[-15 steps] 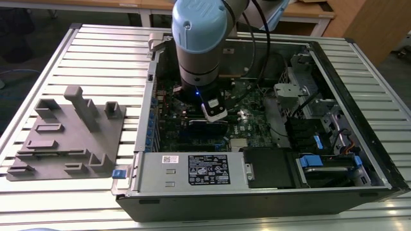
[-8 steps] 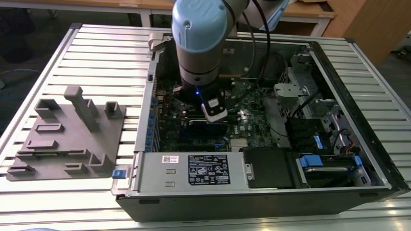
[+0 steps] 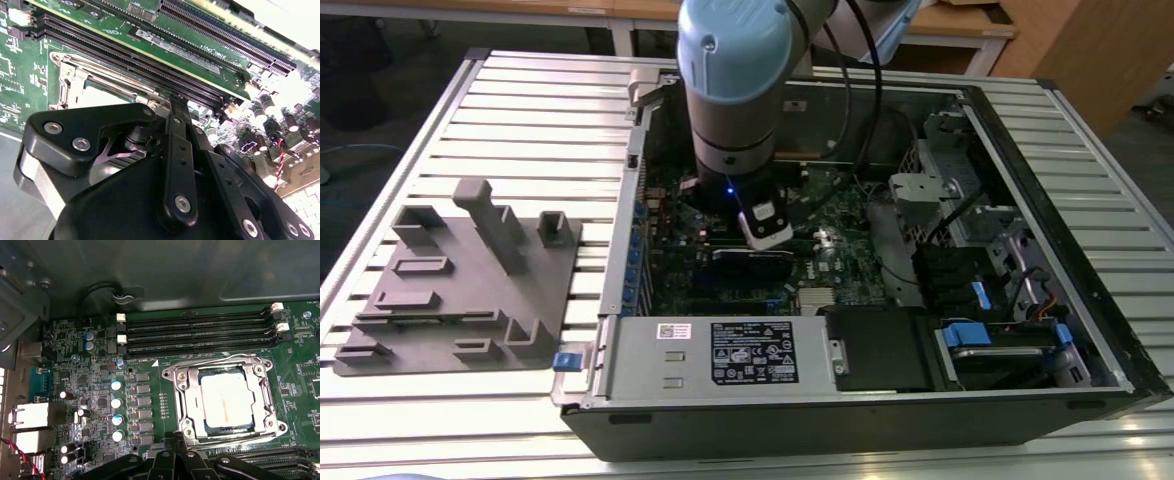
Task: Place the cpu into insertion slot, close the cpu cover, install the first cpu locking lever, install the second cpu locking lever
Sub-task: 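Install the second cpu locking lever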
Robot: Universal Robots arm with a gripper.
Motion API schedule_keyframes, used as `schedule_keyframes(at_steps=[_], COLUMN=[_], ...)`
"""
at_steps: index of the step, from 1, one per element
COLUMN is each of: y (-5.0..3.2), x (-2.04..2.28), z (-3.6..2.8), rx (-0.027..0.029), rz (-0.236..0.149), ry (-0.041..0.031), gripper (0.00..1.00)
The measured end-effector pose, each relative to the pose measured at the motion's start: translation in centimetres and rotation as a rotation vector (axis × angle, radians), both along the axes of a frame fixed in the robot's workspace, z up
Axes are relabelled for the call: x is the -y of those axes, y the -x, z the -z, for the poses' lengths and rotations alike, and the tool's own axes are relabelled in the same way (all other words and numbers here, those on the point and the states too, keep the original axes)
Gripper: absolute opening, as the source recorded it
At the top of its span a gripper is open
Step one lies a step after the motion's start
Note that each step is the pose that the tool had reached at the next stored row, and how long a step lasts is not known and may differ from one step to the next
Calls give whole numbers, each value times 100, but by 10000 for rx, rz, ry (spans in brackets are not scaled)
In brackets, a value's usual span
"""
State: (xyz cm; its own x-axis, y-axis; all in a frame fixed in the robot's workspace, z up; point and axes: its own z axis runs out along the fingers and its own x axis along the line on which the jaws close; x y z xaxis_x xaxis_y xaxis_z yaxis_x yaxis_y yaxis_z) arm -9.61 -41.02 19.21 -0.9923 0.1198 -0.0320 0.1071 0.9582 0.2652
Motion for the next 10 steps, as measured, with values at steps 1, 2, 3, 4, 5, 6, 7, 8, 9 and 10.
schedule_keyframes(at_steps=[1, 2, 3, 4, 5, 6, 7, 8, 9, 10], y=[0, -1, 0, 0, 0, 0, 0, 0, 0, -3], x=[-4, -5, -6, -7, -7, -7, -7, -7, -7, -8], z=[0, -4, -13, -24, -41, -60, -82, -103, -121, -123], rx=[0, -1, -2, -1, -1, 0, -1, -1, -2, 1], rz=[0, -2, -2, -1, 0, 0, 0, 0, 0, 4], ry=[-1, 2, 3, 1, 1, 0, 1, 1, 7, 60], gripper=[11, 11, 11, 11, 11, 11, 11, 11, 11, 11])
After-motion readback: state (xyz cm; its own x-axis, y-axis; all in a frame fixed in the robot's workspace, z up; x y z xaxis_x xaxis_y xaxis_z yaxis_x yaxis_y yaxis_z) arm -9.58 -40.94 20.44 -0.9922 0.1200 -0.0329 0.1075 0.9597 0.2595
